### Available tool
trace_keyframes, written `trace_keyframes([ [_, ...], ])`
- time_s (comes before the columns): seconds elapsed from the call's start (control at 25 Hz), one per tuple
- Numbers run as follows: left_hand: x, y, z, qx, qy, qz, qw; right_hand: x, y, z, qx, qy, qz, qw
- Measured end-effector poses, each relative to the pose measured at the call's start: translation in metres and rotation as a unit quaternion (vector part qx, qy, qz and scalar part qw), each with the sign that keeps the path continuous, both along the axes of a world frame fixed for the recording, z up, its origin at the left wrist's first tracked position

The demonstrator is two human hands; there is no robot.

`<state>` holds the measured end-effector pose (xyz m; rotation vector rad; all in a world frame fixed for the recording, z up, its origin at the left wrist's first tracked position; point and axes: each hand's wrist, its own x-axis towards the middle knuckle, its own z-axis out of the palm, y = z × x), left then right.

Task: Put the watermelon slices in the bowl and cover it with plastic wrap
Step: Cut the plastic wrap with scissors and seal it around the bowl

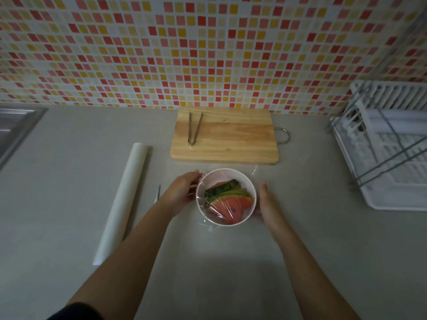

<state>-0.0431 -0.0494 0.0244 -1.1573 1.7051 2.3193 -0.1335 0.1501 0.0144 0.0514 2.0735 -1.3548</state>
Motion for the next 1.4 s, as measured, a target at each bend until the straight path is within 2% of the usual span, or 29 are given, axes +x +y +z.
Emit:
trace_keyframes([
  [0.08,0.001,-0.006,-0.004,-0.032,0.012,-0.003,0.999,-0.025,-0.008,-0.004,0.038,0.116,-0.004,0.993],
  [0.12,0.002,-0.007,-0.007,-0.04,0.022,0.005,0.999,-0.037,-0.015,-0.004,0.016,0.117,0.011,0.993],
  [0.24,0.007,-0.009,-0.015,-0.078,0.03,0.023,0.996,-0.064,-0.033,-0.019,-0.05,0.041,0.081,0.995],
  [0.44,0.015,-0.015,-0.028,-0.239,-0.014,0.116,0.964,-0.067,-0.028,-0.034,-0.027,0.138,0.011,0.99],
  [0.56,0.016,-0.024,-0.027,-0.351,-0.083,0.128,0.924,-0.07,-0.024,-0.028,-0.009,0.071,0.015,0.997],
  [0.64,0.005,-0.021,-0.018,-0.379,-0.069,0.079,0.919,-0.071,-0.022,-0.018,0.026,0.017,0.068,0.997],
  [0.76,-0.013,-0.013,-0.007,-0.416,-0.078,-0.106,0.9,-0.073,-0.019,-0.007,0.103,0.032,0.135,0.985],
  [0.84,-0.017,-0.012,-0.007,-0.411,-0.068,-0.141,0.898,-0.075,-0.019,-0.009,0.087,0.066,0.113,0.988],
  [0.92,-0.015,-0.014,-0.009,-0.386,-0.035,-0.103,0.916,-0.072,-0.02,-0.012,0.006,0.064,0.068,0.996],
  [1.08,-0.016,-0.012,-0.013,-0.391,0.003,-0.074,0.918,-0.059,-0.029,-0.012,-0.054,0.008,0.002,0.999],
  [1.24,-0.01,-0.015,-0.019,-0.305,-0.028,-0.068,0.95,-0.055,-0.028,-0.003,-0.149,-0.086,-0.044,0.984],
  [1.32,-0.007,-0.017,-0.021,-0.267,-0.027,-0.08,0.96,-0.055,-0.015,0.002,-0.213,-0.127,-0.014,0.969],
  [1.4,-0.007,-0.017,-0.02,-0.265,-0.007,-0.09,0.96,-0.055,-0.005,0.011,-0.243,-0.16,0.069,0.954],
])
